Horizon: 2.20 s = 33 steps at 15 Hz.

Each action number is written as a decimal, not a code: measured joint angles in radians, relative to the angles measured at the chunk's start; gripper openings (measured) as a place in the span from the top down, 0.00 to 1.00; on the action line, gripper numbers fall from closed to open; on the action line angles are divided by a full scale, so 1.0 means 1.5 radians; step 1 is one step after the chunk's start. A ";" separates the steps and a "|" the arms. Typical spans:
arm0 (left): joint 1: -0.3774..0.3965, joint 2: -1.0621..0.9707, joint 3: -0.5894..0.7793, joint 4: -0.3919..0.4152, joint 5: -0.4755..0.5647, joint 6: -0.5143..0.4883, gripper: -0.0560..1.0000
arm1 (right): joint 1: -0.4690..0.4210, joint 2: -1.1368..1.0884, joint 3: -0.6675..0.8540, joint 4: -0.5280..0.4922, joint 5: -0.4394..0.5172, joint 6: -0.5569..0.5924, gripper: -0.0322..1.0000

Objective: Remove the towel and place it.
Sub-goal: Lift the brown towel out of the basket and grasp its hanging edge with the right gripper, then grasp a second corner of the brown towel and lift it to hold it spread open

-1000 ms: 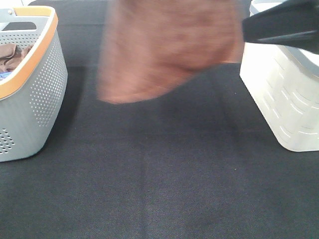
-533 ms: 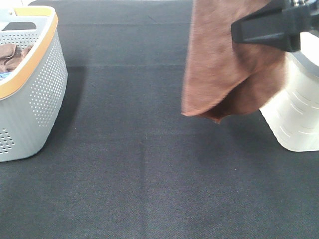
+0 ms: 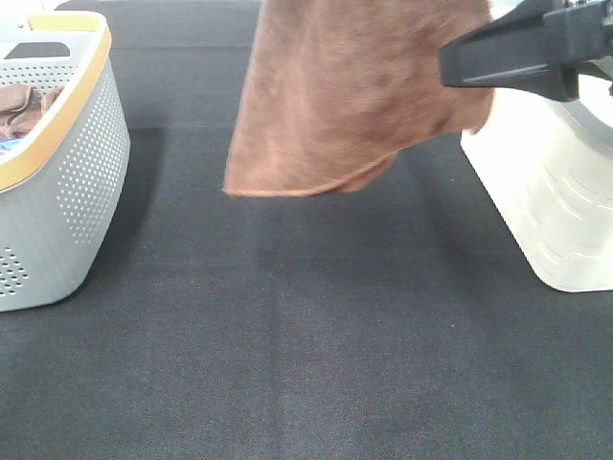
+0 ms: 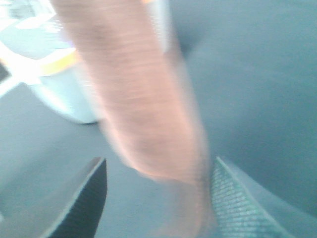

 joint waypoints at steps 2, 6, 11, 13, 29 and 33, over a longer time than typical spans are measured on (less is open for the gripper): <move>0.000 0.000 0.000 0.000 0.000 0.000 0.95 | 0.000 0.000 0.000 0.061 0.011 -0.053 0.41; 0.000 0.000 0.000 0.000 0.000 0.000 0.95 | 0.000 0.000 -0.001 0.065 0.009 -0.072 0.44; 0.000 0.000 0.000 0.000 0.000 0.000 0.95 | 0.000 0.000 -0.001 -0.066 -0.041 0.009 0.40; 0.000 0.000 0.000 0.000 0.000 0.000 0.95 | 0.000 0.000 -0.001 -0.082 -0.045 0.031 0.38; 0.000 0.000 0.000 0.000 0.000 0.000 0.95 | 0.000 0.041 -0.001 -0.004 -0.021 -0.003 0.57; 0.000 0.000 0.000 0.000 0.000 0.000 0.95 | 0.000 0.046 -0.001 0.005 -0.020 -0.003 0.80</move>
